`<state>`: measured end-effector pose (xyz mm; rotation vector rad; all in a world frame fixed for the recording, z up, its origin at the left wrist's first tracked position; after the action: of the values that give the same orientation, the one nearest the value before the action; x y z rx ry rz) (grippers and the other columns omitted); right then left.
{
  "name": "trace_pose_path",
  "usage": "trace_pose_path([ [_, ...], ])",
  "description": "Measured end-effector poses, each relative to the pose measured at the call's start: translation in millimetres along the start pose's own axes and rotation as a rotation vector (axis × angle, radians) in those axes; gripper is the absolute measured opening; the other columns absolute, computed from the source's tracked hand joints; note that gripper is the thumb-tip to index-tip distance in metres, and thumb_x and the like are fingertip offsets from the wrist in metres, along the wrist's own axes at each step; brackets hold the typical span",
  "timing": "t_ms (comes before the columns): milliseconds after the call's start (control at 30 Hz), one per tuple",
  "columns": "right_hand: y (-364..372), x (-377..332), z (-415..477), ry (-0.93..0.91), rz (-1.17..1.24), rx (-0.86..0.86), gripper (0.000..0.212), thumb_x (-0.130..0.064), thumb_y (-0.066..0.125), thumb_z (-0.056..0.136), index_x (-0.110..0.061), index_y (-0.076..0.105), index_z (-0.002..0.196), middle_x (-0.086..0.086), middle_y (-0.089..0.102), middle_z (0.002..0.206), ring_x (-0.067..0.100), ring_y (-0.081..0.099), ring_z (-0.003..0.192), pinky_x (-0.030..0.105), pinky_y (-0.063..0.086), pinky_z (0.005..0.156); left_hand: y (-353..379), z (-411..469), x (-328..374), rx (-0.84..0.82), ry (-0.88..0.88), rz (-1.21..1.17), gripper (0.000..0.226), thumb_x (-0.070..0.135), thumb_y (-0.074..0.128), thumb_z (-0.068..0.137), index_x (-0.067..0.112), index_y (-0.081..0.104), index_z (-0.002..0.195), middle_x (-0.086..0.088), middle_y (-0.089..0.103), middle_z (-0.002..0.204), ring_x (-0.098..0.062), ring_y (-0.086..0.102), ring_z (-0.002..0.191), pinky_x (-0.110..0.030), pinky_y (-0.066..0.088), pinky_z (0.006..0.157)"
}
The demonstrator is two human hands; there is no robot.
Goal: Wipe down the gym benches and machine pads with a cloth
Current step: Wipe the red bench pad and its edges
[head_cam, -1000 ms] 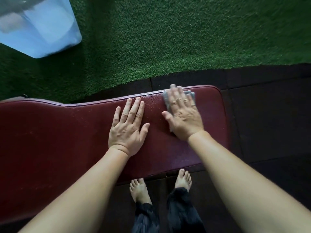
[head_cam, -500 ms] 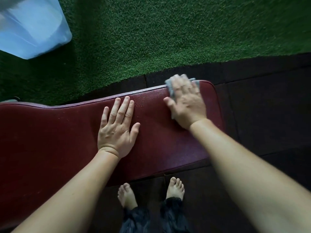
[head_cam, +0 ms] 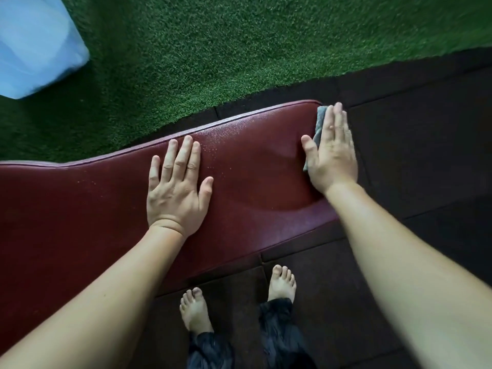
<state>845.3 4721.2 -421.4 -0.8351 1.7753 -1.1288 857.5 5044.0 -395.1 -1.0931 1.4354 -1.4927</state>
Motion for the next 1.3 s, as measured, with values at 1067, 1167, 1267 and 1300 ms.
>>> trace_pose_path([
  [1067,37.4,-97.7,-135.7,0.013,0.027,0.068,0.077,-0.054,0.023,0.104,-0.004,0.016,0.163,0.016,0.006,0.171,0.030,0.003,0.159,0.048,0.003,0.129,0.1,-1.2,-1.3,0.011,-0.007,-0.032,0.070,0.049,0.035,0.102,0.018,0.024,0.164,0.002,0.018,0.173,-0.020,0.012,0.160,-0.052,0.010,0.129],
  [1167,32.1,-85.0,-98.3,-0.082,-0.020,0.080,0.076,-0.051,0.026,0.104,-0.003,0.018,0.162,0.016,0.008,0.171,0.031,0.007,0.159,0.046,0.002,0.128,-0.7,-0.8,-1.8,0.014,0.000,-0.025,0.070,0.049,0.034,0.103,0.018,0.024,0.164,0.002,0.018,0.173,-0.021,0.012,0.160,-0.052,0.011,0.129],
  [1267,5.6,-27.0,-15.8,0.259,0.004,0.138,0.081,-0.055,0.020,0.103,-0.001,0.015,0.162,0.020,0.009,0.170,0.034,0.009,0.158,0.053,0.009,0.128,0.9,-1.1,-2.1,0.002,-0.004,-0.023,0.070,0.050,0.033,0.103,0.019,0.023,0.165,0.003,0.016,0.173,-0.020,0.010,0.161,-0.053,0.011,0.128],
  [1300,-0.2,-19.3,0.2,0.366,0.064,0.128,0.082,-0.057,0.022,0.103,-0.001,0.012,0.162,0.019,0.007,0.171,0.032,0.007,0.158,0.053,0.011,0.127,1.1,-1.9,-1.9,0.006,-0.004,-0.017,0.070,0.050,0.033,0.103,0.019,0.023,0.165,0.003,0.016,0.173,-0.020,0.010,0.161,-0.053,0.011,0.128],
])
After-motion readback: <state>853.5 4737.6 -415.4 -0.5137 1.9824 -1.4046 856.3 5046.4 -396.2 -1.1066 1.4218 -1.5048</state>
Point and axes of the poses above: each hand's wrist, its own z-axis towards the middle knuckle, its own y-axis out of the palm, x = y × z, the point moved 3 cm from there along z, towards the middle knuckle
